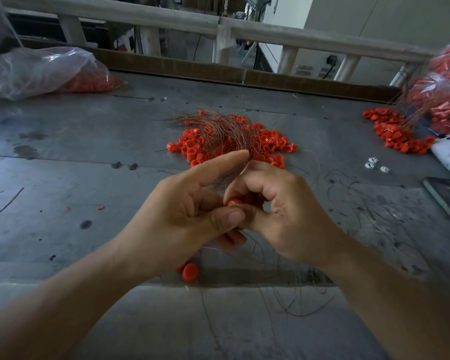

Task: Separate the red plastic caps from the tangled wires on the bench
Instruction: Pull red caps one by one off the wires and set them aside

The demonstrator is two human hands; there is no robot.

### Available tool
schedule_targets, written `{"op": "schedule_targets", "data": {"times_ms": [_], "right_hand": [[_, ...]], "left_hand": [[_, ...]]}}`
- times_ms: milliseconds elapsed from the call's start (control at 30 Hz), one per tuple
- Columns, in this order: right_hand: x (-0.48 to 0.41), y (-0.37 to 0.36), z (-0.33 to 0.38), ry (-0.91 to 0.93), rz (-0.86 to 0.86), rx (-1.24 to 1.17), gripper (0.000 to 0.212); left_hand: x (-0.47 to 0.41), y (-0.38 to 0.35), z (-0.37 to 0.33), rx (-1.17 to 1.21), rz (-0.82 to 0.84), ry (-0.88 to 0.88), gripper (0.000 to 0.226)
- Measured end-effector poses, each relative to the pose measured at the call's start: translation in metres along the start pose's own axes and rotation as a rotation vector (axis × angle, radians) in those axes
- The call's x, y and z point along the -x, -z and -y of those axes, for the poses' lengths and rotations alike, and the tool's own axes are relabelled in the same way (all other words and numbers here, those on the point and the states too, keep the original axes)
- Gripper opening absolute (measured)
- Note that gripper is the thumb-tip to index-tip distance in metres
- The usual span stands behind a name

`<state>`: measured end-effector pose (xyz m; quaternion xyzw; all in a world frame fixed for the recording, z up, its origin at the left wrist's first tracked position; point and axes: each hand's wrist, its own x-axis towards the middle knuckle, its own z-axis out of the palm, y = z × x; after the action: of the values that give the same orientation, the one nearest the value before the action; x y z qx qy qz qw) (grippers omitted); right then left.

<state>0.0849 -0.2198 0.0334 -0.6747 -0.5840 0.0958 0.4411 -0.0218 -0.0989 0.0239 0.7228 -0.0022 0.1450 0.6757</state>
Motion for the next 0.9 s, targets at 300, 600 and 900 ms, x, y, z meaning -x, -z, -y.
{"op": "schedule_targets", "data": {"times_ms": [300, 600, 900], "right_hand": [[-0.004, 0.002, -0.002, 0.002, -0.064, -0.044, 0.014], [-0.005, 0.011, -0.004, 0.028, -0.076, -0.115, 0.03], [-0.006, 0.012, -0.004, 0.014, -0.052, -0.147, 0.028]], "left_hand": [[-0.003, 0.003, -0.004, 0.057, -0.045, 0.01, 0.063], [-0.006, 0.009, -0.007, 0.197, -0.076, 0.046, 0.056], [-0.007, 0.009, -0.007, 0.186, -0.066, 0.052, 0.053]]}}
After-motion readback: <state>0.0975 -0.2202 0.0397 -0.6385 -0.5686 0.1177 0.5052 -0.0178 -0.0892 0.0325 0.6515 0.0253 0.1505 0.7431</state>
